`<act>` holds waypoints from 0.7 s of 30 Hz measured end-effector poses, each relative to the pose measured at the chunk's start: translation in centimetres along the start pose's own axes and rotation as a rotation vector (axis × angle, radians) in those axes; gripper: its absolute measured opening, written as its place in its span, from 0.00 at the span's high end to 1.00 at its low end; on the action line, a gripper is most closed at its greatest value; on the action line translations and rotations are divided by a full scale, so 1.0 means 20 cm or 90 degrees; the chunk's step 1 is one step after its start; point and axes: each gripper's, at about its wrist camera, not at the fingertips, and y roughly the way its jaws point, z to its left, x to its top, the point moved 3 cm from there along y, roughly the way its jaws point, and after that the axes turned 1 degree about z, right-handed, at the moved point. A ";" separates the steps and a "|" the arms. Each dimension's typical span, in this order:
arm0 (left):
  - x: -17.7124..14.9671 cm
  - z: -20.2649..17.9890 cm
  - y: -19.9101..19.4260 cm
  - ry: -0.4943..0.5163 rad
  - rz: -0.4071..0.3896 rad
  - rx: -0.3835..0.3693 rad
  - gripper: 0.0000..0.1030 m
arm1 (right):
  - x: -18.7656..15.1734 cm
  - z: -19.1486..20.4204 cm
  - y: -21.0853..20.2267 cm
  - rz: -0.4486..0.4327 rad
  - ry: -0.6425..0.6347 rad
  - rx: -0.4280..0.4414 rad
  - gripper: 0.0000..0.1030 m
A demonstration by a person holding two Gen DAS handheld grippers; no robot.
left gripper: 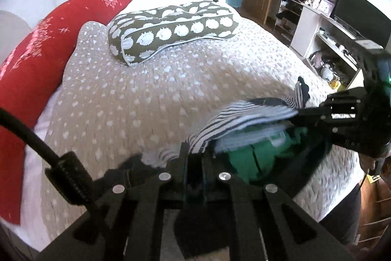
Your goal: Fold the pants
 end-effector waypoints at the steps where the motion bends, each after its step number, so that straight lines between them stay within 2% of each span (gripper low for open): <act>1: -0.04 -0.02 -0.01 -0.002 -0.001 0.000 0.92 | -0.04 0.02 0.00 0.002 0.004 0.007 0.95; 6: -0.32 -0.06 0.02 -0.028 0.021 0.023 0.92 | -0.33 0.11 0.02 0.027 0.052 0.054 0.95; 9: -0.48 -0.02 0.10 -0.064 0.065 0.035 0.90 | -0.49 0.15 0.04 0.042 0.080 0.069 0.95; 12: -0.56 0.04 0.07 -0.105 0.068 0.008 0.88 | -0.60 0.10 -0.01 0.030 0.134 0.061 0.92; 14: -0.59 0.08 -0.02 -0.132 0.043 -0.014 0.85 | -0.65 0.00 -0.11 -0.004 0.195 0.045 0.83; 16: -0.61 0.12 -0.10 -0.160 0.017 -0.015 0.73 | -0.68 -0.11 -0.20 -0.038 0.246 0.017 0.62; 17: -0.61 0.15 -0.12 -0.172 0.007 -0.010 0.69 | -0.69 -0.18 -0.24 -0.056 0.270 -0.007 0.56; 18: -0.62 0.17 -0.15 -0.186 -0.003 -0.005 0.64 | -0.70 -0.23 -0.27 -0.068 0.290 -0.026 0.44; 19: -0.62 0.21 -0.17 -0.206 -0.013 0.000 0.63 | -0.71 -0.29 -0.30 -0.082 0.318 -0.038 0.37; 21: -0.63 0.26 -0.20 -0.232 -0.024 0.008 0.63 | -0.70 -0.35 -0.31 -0.097 0.357 -0.035 0.33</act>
